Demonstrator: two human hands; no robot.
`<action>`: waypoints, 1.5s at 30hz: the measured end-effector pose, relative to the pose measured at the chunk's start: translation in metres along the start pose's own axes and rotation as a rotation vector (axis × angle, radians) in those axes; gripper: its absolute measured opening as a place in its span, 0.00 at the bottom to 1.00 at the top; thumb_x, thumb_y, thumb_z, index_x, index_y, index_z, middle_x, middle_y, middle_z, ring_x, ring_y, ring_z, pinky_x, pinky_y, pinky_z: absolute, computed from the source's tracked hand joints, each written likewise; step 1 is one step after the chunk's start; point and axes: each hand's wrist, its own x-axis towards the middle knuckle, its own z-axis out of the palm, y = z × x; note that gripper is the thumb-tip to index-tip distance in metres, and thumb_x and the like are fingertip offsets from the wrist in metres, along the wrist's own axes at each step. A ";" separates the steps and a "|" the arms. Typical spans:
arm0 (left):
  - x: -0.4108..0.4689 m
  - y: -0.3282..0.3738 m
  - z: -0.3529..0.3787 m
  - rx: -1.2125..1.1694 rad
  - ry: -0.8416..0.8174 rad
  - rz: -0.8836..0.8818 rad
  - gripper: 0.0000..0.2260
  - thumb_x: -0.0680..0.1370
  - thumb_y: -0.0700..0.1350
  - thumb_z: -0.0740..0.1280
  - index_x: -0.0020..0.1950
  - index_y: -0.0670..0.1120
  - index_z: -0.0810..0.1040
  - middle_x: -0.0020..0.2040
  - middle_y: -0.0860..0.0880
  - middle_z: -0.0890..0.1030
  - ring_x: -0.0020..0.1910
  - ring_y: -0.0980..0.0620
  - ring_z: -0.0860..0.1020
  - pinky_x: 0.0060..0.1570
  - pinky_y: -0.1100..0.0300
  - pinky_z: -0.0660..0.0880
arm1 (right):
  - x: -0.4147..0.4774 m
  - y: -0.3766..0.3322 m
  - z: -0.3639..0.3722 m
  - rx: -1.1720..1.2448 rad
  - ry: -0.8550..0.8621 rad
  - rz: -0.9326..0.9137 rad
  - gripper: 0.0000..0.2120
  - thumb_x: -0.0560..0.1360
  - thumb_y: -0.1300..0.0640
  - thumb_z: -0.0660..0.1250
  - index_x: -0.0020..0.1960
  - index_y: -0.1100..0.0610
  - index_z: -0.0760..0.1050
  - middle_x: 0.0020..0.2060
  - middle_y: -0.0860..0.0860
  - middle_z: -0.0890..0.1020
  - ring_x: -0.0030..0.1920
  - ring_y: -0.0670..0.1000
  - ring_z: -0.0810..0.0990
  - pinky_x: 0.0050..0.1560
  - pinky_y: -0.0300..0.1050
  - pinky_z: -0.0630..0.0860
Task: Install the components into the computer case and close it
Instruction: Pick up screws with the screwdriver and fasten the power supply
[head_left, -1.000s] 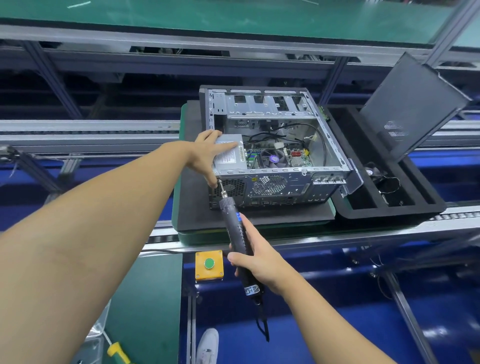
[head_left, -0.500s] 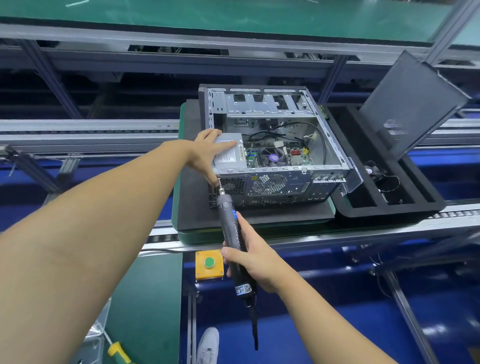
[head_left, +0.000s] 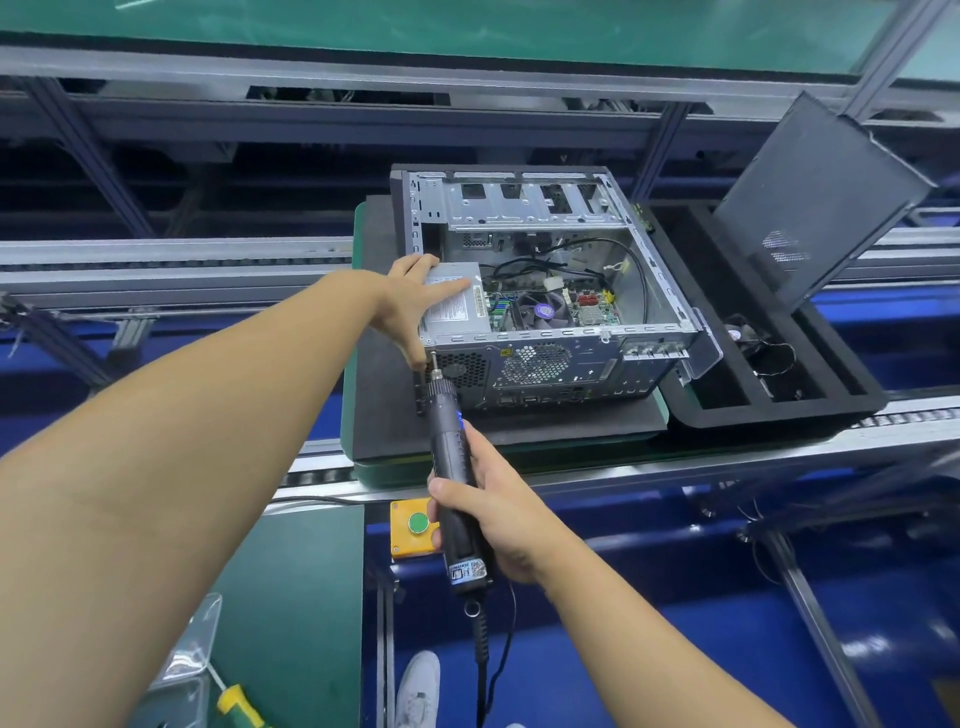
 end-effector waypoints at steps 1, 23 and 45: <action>0.000 0.000 0.000 -0.006 0.002 0.000 0.60 0.62 0.60 0.78 0.78 0.64 0.35 0.79 0.48 0.34 0.77 0.46 0.32 0.74 0.39 0.51 | -0.001 0.000 0.000 -0.005 -0.001 0.007 0.26 0.75 0.57 0.71 0.62 0.28 0.72 0.38 0.55 0.79 0.33 0.55 0.78 0.37 0.48 0.80; 0.001 -0.003 0.000 -0.093 0.021 0.009 0.55 0.63 0.63 0.77 0.77 0.69 0.40 0.80 0.51 0.38 0.78 0.48 0.35 0.76 0.38 0.48 | -0.018 0.001 -0.037 -0.017 0.109 -0.017 0.38 0.67 0.62 0.69 0.71 0.34 0.68 0.44 0.52 0.80 0.37 0.55 0.78 0.34 0.47 0.78; 0.076 0.200 -0.070 -0.446 0.472 0.212 0.13 0.81 0.56 0.62 0.40 0.55 0.79 0.27 0.52 0.78 0.23 0.58 0.74 0.25 0.58 0.70 | -0.071 -0.075 -0.197 0.121 0.330 -0.139 0.35 0.67 0.57 0.73 0.70 0.38 0.68 0.43 0.54 0.81 0.37 0.53 0.79 0.32 0.48 0.77</action>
